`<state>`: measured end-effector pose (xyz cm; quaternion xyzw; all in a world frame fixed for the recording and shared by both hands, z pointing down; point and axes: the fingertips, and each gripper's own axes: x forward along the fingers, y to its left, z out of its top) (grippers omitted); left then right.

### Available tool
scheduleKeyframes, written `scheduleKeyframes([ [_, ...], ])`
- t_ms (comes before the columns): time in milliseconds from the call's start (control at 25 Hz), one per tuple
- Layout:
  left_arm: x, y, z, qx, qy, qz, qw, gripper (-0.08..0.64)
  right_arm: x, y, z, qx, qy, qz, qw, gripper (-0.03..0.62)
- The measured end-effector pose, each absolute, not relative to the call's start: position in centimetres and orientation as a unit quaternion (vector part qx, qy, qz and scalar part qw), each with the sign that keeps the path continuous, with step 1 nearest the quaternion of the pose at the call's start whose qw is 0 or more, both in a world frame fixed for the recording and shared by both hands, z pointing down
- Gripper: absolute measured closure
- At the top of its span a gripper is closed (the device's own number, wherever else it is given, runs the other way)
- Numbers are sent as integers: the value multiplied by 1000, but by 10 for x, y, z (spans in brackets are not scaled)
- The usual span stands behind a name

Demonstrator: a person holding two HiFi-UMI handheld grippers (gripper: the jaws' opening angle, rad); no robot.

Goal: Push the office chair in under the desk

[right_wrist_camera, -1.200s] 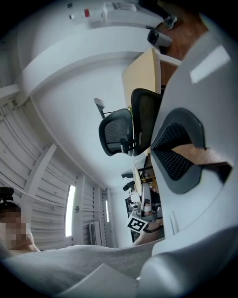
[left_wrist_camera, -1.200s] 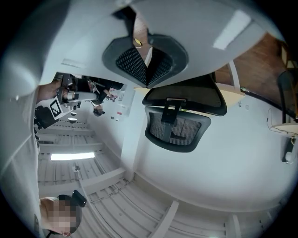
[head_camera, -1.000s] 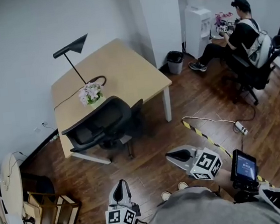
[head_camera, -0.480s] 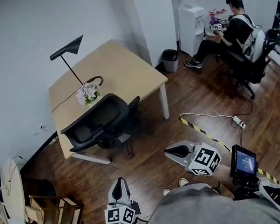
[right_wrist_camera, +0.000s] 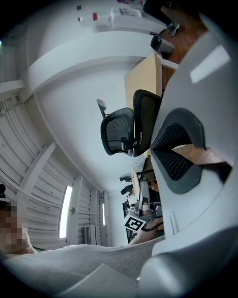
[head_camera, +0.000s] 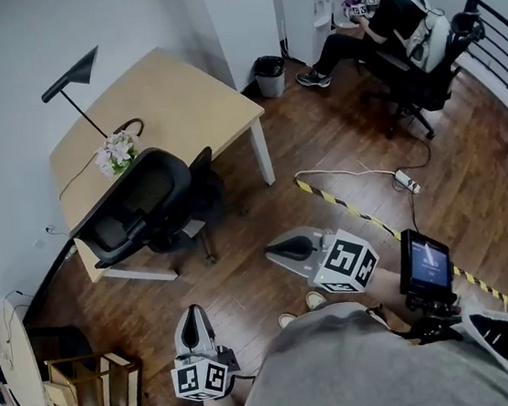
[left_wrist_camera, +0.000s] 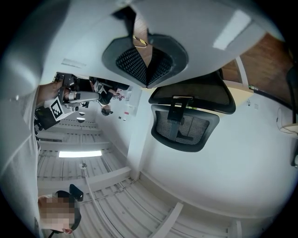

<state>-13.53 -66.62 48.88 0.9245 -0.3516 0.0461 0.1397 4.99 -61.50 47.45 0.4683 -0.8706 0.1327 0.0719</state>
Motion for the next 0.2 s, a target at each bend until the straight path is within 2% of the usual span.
scheduleKeyframes([
  [200, -130, -673, 486, 924, -351, 51, 141, 557, 51, -621, 477, 469, -870, 137, 70, 588],
])
